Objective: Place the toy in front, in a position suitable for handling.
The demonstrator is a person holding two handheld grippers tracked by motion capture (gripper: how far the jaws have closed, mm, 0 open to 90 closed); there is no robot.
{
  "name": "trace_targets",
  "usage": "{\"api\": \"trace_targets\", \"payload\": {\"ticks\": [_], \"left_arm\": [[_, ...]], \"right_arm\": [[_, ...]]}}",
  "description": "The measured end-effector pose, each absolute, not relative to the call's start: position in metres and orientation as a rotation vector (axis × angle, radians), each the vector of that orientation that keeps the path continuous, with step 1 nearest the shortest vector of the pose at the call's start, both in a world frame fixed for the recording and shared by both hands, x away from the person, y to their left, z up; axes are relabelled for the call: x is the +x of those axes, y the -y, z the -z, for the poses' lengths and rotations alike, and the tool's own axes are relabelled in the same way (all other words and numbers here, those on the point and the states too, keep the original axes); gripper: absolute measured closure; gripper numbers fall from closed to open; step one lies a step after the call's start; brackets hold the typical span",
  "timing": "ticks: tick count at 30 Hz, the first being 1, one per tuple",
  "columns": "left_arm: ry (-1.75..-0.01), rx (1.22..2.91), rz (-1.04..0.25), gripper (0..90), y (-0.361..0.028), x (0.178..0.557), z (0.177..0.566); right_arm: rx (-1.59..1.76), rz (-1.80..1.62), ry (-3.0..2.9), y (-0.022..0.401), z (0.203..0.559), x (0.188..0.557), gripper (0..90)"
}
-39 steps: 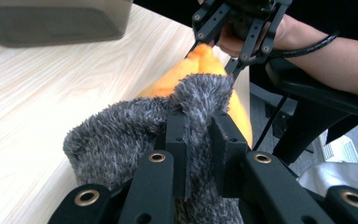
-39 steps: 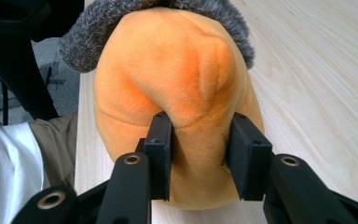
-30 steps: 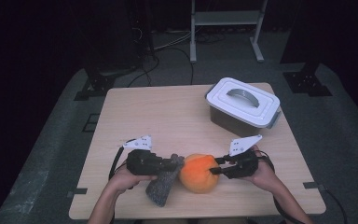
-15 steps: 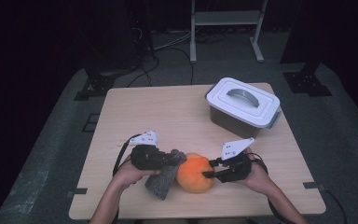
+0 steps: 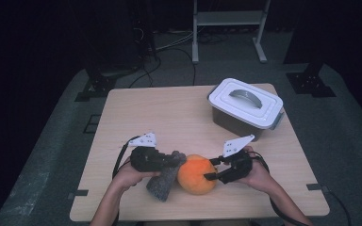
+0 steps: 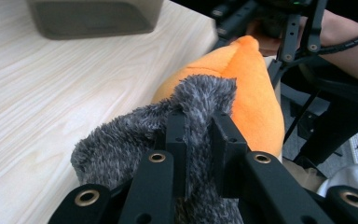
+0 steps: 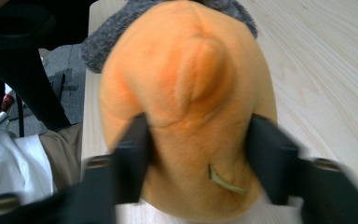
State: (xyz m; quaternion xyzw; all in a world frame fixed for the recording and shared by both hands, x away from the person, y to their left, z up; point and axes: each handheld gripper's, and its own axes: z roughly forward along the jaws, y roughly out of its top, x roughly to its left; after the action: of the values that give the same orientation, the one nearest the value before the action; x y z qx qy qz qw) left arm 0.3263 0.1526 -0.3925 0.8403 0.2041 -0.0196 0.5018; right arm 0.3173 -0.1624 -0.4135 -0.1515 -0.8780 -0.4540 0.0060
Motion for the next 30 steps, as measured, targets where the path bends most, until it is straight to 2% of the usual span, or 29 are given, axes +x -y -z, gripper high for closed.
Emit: {"api": "trace_targets", "payload": {"ticks": [1, 2, 5, 17, 20, 26, 30], "left_arm": [[-0.498, 2.026, 0.047, 78.9, -0.155, 0.327, 0.393], [-0.505, 2.015, 0.048, 79.0, -0.158, 0.327, 0.393], [-0.519, 1.979, 0.044, 79.2, -0.169, 0.327, 0.392], [-0.675, 1.965, -0.116, 79.1, -0.251, 0.317, 0.377], [-0.763, 1.983, -0.201, 79.1, -0.282, 0.311, 0.377], [-0.857, 1.986, -0.276, 78.9, -0.304, 0.308, 0.387], [-0.901, 2.031, -0.314, 77.0, -0.296, 0.316, 0.405]], "right_arm": [[-0.474, 1.421, 2.748, 0.162, 0.413, 0.317, 53.0], [-0.463, 1.420, 2.741, 0.161, 0.411, 0.316, 62.0], [-0.467, 1.423, 2.740, 0.164, 0.408, 0.315, 63.6], [-0.623, 1.407, 2.795, 0.206, 0.398, 0.316, 63.4], [-0.692, 1.391, 2.823, 0.221, 0.395, 0.318, 63.3], [-0.758, 1.366, 2.849, 0.230, 0.392, 0.321, 62.6], [-0.771, 1.364, 2.861, 0.223, 0.393, 0.324, 61.0]]}}
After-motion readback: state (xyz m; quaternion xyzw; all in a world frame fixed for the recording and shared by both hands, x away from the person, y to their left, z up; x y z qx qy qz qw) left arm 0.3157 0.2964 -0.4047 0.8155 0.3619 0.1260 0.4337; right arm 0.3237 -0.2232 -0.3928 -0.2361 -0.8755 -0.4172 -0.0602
